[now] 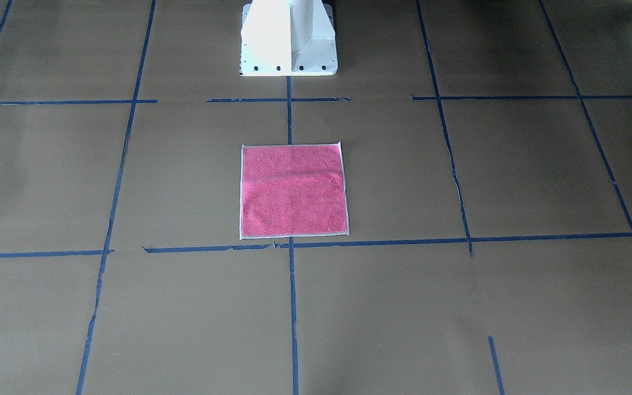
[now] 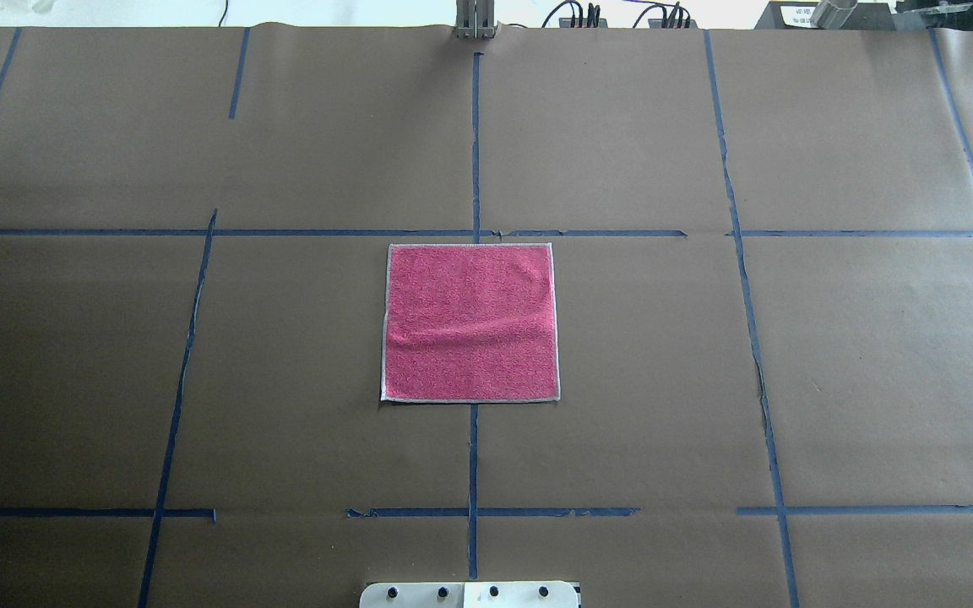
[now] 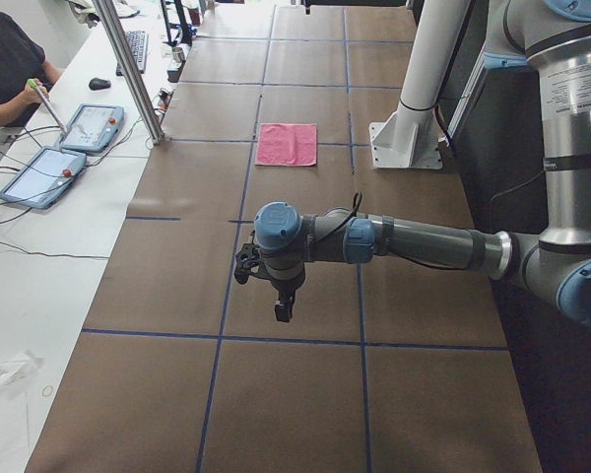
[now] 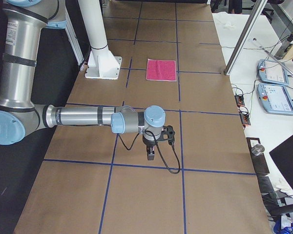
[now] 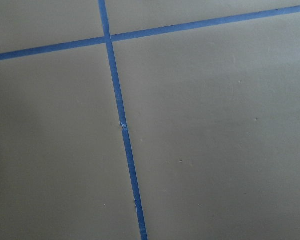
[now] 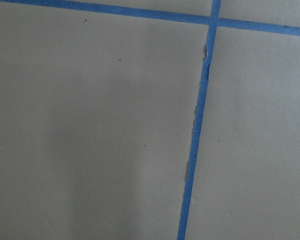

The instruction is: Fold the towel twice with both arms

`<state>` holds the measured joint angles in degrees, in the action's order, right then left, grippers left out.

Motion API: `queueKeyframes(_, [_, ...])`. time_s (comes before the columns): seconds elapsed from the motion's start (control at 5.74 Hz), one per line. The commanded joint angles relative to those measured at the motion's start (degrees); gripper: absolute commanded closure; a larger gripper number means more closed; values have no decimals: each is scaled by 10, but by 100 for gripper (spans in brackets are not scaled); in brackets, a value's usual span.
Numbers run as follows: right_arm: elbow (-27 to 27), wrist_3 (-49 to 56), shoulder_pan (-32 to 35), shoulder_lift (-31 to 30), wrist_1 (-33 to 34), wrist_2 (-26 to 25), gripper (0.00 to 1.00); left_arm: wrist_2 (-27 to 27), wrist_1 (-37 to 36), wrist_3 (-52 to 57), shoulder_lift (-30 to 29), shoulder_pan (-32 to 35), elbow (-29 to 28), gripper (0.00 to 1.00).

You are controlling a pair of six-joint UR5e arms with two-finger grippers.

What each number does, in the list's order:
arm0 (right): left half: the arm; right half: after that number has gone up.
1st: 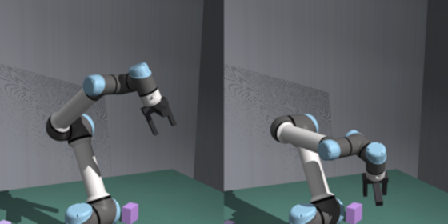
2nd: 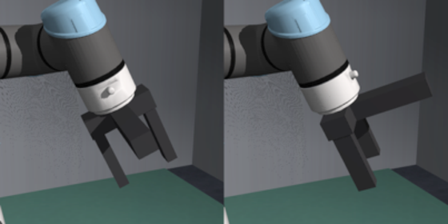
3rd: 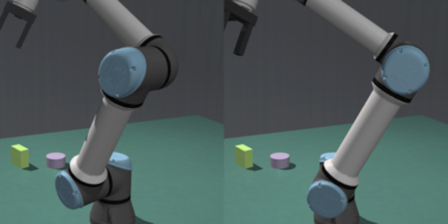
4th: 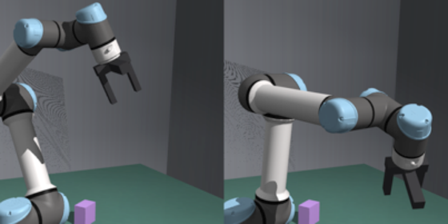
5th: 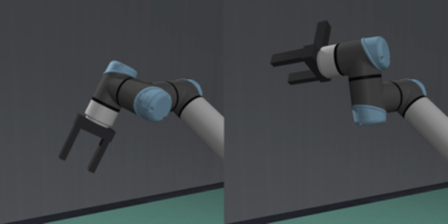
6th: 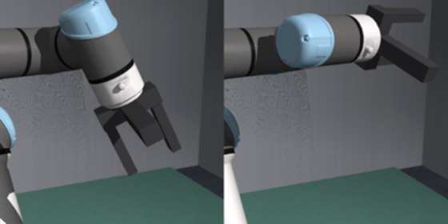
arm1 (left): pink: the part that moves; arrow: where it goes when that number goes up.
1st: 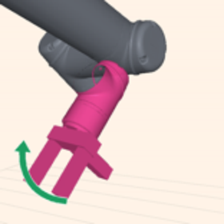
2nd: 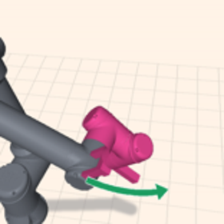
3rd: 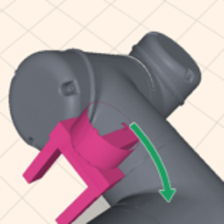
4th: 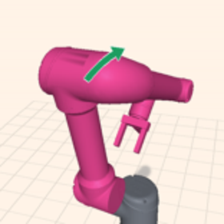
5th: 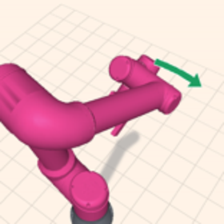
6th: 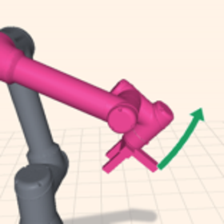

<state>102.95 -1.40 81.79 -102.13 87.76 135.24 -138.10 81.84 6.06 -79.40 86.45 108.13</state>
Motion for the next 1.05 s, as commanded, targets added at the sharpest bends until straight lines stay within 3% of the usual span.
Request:
queueKeyframes(0.0, [-13,6,14,0,-1,2,0,6,-44,-3,-11,5,25,0])
queueKeyframes(0.87, [-1,-3,15,1,-1,31,0,4,-41,-4,-1,6,20,0])
